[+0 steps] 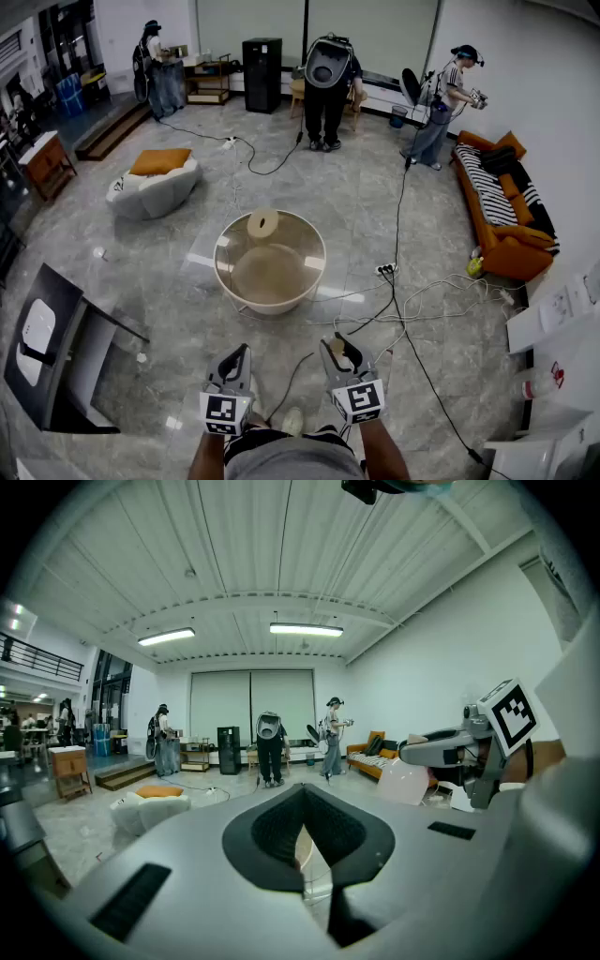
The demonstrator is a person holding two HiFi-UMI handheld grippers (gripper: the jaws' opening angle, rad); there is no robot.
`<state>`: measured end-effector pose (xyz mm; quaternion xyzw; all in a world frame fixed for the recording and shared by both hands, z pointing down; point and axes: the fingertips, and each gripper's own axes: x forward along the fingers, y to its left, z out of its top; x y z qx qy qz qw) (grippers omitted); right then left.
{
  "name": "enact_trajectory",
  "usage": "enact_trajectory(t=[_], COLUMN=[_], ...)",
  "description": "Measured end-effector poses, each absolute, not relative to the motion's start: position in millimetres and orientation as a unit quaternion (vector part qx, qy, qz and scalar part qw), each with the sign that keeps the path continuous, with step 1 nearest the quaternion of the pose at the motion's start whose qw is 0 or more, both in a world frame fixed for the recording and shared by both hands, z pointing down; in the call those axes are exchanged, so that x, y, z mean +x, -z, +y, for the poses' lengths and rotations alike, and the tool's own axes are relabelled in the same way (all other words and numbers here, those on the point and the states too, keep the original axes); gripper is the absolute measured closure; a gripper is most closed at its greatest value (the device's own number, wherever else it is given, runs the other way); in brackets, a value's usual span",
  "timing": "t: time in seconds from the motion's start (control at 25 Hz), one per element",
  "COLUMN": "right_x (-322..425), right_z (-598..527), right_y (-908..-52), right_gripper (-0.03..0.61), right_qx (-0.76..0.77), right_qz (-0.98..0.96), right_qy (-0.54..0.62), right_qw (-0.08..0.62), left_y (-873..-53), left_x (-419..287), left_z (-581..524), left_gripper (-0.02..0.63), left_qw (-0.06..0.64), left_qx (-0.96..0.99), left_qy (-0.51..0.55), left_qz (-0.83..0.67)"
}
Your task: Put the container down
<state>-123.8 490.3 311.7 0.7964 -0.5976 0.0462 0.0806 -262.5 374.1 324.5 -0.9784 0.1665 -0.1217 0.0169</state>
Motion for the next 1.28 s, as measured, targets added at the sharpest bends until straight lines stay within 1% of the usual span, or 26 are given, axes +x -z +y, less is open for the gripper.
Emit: enact_trajectory(t=[0.72, 0.96, 1.28], right_x=[-105, -70, -5], right_z=[469, 434, 358], right_y=[-313, -316, -315], right_gripper=[0.445, 0.446, 0.446], right_qx=[0.790, 0.789, 0.791], right_qz=[-0.608, -0.609, -0.606], right_qy=[-0.043, -0.041, -0.041], right_qw=[0.070, 0.069, 0.076], left_y=[-329, -339, -345], left_x=[-238, -200, -128], left_z=[354, 320, 245], left_gripper=[0.597, 0.596, 0.597], left_qw=[0.005, 0.001, -0.004], left_qx=[-0.977, -0.977, -0.978], left_qy=[0.118, 0.126, 0.132], left_qz=[0.177, 0.173, 0.161])
